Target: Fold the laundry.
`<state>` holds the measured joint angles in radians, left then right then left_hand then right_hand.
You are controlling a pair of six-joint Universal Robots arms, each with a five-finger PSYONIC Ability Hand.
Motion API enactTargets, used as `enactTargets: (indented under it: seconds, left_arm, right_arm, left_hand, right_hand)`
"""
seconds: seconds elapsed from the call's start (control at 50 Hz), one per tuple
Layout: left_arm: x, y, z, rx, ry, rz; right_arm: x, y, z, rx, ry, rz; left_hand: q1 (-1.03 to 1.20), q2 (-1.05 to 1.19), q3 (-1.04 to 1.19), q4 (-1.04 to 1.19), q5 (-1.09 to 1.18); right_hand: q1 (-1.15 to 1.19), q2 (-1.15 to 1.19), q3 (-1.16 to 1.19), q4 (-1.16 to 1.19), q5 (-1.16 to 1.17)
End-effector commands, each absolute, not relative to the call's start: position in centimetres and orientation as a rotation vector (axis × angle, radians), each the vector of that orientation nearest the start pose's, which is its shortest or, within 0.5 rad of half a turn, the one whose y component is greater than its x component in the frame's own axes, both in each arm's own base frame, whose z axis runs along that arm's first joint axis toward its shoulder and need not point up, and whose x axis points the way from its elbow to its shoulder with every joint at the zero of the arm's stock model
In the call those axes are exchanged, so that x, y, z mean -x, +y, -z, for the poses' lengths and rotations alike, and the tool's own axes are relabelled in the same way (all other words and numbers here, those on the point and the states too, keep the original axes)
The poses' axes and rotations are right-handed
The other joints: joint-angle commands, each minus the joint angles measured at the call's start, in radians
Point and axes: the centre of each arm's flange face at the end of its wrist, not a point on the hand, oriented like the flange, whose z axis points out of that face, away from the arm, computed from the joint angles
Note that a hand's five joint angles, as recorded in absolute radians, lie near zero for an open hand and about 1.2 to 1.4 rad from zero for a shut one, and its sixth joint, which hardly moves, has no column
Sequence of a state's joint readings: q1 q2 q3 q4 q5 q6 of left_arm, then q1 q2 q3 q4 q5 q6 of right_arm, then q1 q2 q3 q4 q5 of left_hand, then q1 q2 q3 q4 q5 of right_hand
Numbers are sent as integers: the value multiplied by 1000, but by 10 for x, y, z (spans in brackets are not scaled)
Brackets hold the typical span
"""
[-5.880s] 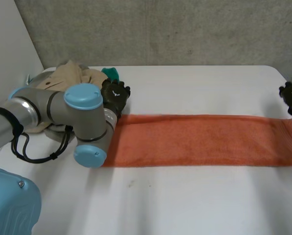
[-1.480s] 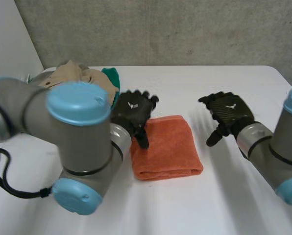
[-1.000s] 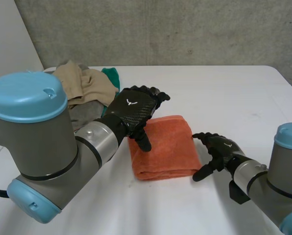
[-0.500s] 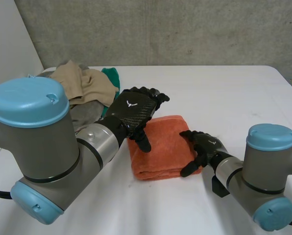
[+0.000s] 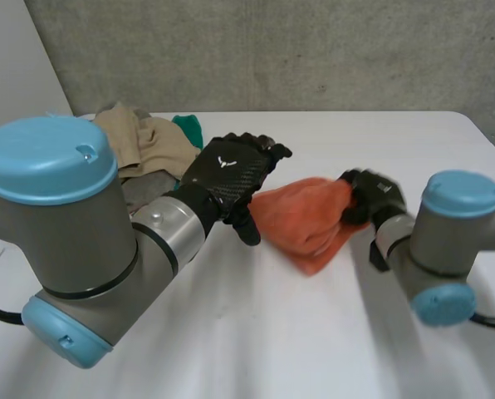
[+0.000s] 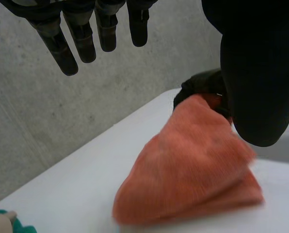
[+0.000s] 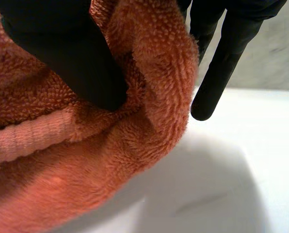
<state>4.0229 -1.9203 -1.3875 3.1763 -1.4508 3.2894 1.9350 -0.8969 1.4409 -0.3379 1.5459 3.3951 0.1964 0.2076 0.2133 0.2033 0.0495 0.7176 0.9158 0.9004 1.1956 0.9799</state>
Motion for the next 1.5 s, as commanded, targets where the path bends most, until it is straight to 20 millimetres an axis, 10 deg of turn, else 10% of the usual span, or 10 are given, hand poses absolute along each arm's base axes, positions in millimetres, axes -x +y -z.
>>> enactTargets:
  seconds: [0.02, 0.2, 0.36, 0.64, 0.66, 0.68, 0.92, 1.14, 1.36, 1.5]
  left_arm:
    - [353, -202, -257, -1252, 2424, 2335]
    - [367, -204, -259, -1278, 2404, 2368]
    - [383, -188, -264, -1361, 2382, 2408]
    - [393, -165, -266, -1451, 2371, 2429]
    - [393, -166, -265, -1452, 2372, 2427]
    - [393, -165, -265, -1452, 2372, 2427]
    - [395, -159, -263, -1461, 2410, 2420]
    - [381, -172, -290, -1343, 2341, 2523]
    - [288, -304, -309, -731, 2155, 2535]
    - [221, -399, -238, -609, 2111, 2279]
  right_arm:
    - [-231, -417, -130, -18, 2119, 1848]
    - [-151, -511, -120, -253, 2111, 2068]
    - [-69, -551, -121, -398, 2158, 2169]
    - [-42, -552, -120, -299, 2222, 2094]
    - [-42, -552, -120, -298, 2226, 2087]
    - [-40, -550, -118, -307, 2243, 2072]
    - [-3, -536, -139, -297, 2606, 2289]
    - [-44, -497, -250, 114, 2095, 2650]
    - [-170, -383, -234, 767, 1924, 2266]
    - [-184, -313, -210, 1071, 2013, 2068]
  left_hand:
    - [14, 3, -3, 7, -14]
    - [20, 9, 3, 13, -8]
    - [17, 6, 0, 10, -11]
    - [0, -12, -17, -7, -28]
    - [0, -12, -17, -7, -28]
    - [0, -12, -17, -7, -28]
    - [0, -12, -17, -7, -28]
    - [0, -12, -17, -7, -28]
    - [2, -9, -14, -5, -25]
    - [20, 9, 3, 13, -8]
  right_hand:
    - [679, 480, 496, 201, 242]
    - [679, 480, 496, 201, 242]
    - [679, 480, 496, 201, 242]
    - [679, 480, 496, 201, 242]
    - [427, 229, 244, -51, -10]
    - [-509, -707, -692, -987, -946]
    - [-543, -741, -726, -1021, -980]
    - [-543, -741, -726, -1021, -980]
    - [-543, -741, -726, -1021, -980]
    - [-543, -741, -726, -1021, -980]
